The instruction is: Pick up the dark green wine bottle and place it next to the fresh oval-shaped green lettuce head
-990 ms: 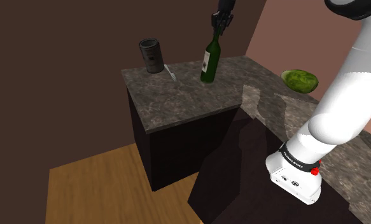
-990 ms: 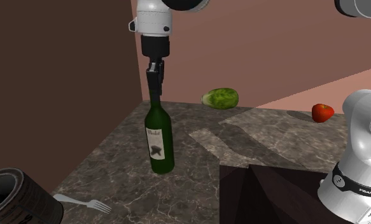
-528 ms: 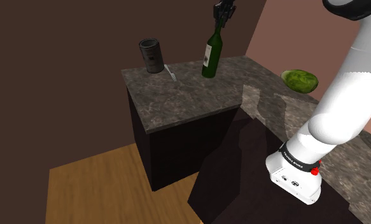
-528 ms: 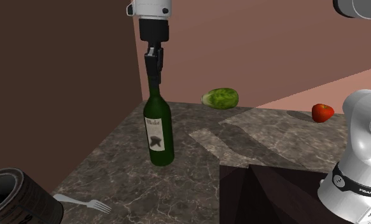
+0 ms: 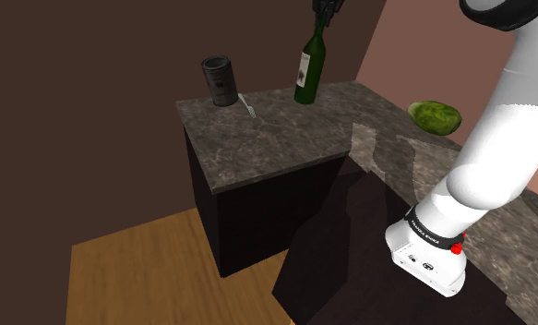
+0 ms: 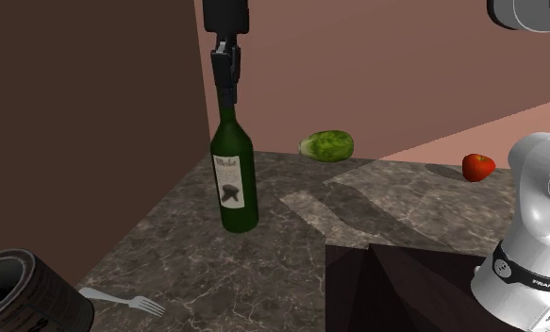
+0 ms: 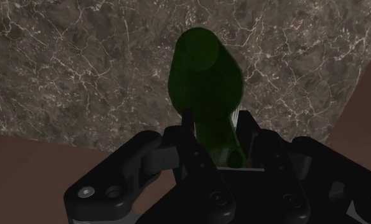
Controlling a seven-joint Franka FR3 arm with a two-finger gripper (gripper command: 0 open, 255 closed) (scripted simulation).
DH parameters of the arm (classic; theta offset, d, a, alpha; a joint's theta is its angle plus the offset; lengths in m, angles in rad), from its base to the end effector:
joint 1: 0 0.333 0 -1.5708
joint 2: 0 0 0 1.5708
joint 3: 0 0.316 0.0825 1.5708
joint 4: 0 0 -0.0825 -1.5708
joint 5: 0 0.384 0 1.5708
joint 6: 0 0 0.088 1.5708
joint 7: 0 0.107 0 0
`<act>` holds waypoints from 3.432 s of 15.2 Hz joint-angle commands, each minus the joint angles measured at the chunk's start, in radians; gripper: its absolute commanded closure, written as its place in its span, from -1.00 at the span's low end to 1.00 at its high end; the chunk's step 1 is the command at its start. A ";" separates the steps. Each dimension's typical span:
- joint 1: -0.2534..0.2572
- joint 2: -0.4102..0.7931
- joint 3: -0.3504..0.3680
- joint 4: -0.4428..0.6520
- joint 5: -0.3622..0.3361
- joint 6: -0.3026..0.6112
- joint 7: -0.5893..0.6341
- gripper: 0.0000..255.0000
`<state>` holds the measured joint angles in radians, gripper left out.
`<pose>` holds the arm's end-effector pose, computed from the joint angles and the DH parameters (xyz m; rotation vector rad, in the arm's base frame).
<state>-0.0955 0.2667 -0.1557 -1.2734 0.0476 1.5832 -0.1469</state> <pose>0.6207 -0.1389 0.6089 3.1346 -0.1528 0.0731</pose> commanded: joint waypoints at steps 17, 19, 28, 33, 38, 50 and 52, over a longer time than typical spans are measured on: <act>-0.054 0.032 -0.019 0.251 0.015 -0.220 -0.056 1.00; -0.072 -0.029 -0.032 0.162 0.009 -0.193 -0.093 1.00; -0.163 -0.209 -0.106 -0.078 -0.013 -0.133 -0.270 1.00; -0.217 -0.263 -0.158 -0.143 -0.023 -0.123 -0.378 1.00; -0.274 -0.288 -0.215 -0.170 -0.027 -0.122 -0.494 1.00; -0.434 -0.219 -0.376 -0.091 0.015 -0.151 -0.807 1.00; -0.468 -0.188 -0.405 -0.056 0.035 -0.162 -0.864 1.00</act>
<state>-0.5454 0.0613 -0.5453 -1.3514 0.0718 1.4293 -0.9784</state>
